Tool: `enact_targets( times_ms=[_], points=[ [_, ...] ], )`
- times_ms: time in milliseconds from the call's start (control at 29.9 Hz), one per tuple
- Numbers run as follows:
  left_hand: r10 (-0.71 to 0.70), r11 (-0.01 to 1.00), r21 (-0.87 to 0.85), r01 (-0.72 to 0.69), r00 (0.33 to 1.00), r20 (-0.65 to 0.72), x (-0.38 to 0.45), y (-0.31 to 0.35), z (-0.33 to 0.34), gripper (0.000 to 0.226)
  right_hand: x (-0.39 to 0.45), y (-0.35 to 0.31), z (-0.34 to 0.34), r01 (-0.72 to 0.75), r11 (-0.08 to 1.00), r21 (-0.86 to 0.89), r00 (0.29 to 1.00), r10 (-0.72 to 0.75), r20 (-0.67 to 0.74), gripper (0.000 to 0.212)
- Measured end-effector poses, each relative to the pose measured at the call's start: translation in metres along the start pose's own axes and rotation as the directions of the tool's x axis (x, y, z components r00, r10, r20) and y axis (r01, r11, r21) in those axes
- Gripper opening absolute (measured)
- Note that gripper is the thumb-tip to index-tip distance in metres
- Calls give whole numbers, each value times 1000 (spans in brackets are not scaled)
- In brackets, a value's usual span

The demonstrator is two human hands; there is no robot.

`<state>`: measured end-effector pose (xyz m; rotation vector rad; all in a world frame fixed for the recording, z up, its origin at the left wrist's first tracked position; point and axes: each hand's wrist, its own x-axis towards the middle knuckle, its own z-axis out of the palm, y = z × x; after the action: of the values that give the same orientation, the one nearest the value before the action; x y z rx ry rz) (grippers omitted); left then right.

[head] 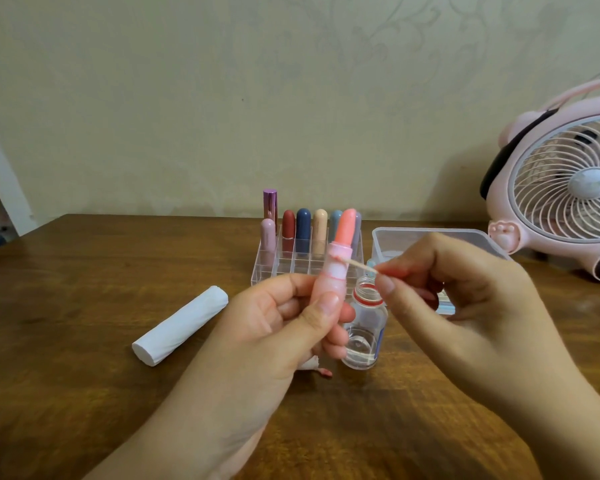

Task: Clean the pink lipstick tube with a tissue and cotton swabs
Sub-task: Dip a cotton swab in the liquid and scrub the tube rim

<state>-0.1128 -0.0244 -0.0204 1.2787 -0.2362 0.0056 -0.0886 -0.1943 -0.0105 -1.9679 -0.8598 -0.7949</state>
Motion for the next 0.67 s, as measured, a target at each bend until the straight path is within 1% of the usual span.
enact_targets(
  times_ms=[67, 100, 234, 368, 536, 670],
  points=[
    [-5, 1000, -5, 5, 1000, 4, 0, 0, 0, 19, -1, -1, 1, 12, 1000, -1, 999, -12, 44, 11],
    [-6, 1000, -4, 6, 1000, 4, 0, 0, 0, 21, -1, -1, 1, 13, 1000, 1, 999, -13, 44, 11],
    [-11, 1000, -29, 11, 1000, 9, 0, 1, 1, 24, 0, 1, 0, -9, 999, 34, 1000, 10, -26, 7],
    [-25, 997, -66, 27, 999, 30, 0, 1, 1, 31, 0, -1, 1, 9, 1000, 23, 999, -9, 33, 11],
    [-32, 998, -57, 35, 998, 52, 0, 2, 1, 25, 0, 1, 0, -16, 998, 56, 1000, 18, -25, 8],
    [-30, 996, -86, 36, 997, 70, 1, 0, 1, 26, 0, -1, 1, 6, 999, 33, 999, -7, 35, 11]
  ],
)
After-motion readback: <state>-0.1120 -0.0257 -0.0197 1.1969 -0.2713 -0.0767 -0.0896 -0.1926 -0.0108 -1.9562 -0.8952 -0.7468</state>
